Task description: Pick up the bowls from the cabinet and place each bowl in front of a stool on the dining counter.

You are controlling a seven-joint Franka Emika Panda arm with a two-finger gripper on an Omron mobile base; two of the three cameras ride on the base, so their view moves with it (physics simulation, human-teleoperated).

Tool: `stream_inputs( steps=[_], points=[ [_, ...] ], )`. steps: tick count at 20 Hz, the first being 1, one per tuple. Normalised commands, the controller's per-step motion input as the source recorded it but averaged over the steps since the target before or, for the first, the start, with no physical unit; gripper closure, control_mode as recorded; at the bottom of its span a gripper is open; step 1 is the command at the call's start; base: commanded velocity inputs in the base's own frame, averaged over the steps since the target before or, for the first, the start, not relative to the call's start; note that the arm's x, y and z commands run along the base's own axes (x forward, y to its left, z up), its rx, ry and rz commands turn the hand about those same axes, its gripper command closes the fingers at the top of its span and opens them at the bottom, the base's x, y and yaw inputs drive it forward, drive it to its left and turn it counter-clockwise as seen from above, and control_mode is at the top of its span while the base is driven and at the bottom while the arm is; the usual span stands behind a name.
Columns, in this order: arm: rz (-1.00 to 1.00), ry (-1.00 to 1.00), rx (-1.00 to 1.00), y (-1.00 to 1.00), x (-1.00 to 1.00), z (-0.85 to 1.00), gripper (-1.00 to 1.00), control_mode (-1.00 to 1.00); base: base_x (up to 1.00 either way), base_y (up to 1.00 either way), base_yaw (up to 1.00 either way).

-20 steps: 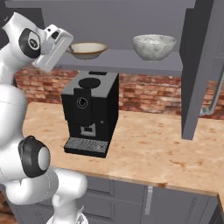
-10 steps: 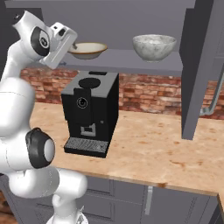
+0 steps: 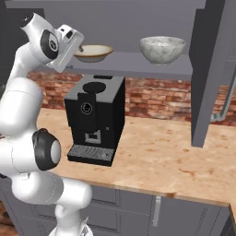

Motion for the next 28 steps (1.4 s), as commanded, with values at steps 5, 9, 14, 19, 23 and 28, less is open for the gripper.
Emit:
stream_inputs(
  steps=[5, 9, 14, 19, 23, 28],
  points=[
    [0.08, 0.0, 0.0, 0.08, 0.3, -0.2, -1.0, -1.0, 0.0, 0.0, 0.0],
    [0.08, 0.0, 0.0, 0.08, 0.35, -0.12, -1.0, -1.0, 0.0, 0.0, 0.0],
    [0.03, 0.0, 0.0, 0.12, 0.4, -0.07, -1.0, -1.0, 0.0, 0.0, 0.0],
    [0.0, 0.0, 0.0, 0.05, 0.31, 0.0, -1.0, -1.0, 0.0, 0.0, 0.0],
    [0.0, 0.0, 0.0, 0.03, 0.34, 0.0, -1.0, -1.0, 0.0, 0.0, 0.0],
    [0.0, 0.0, 0.0, 0.0, 0.38, 0.01, -1.0, -1.0, 0.0, 0.0, 0.0]
  ],
)
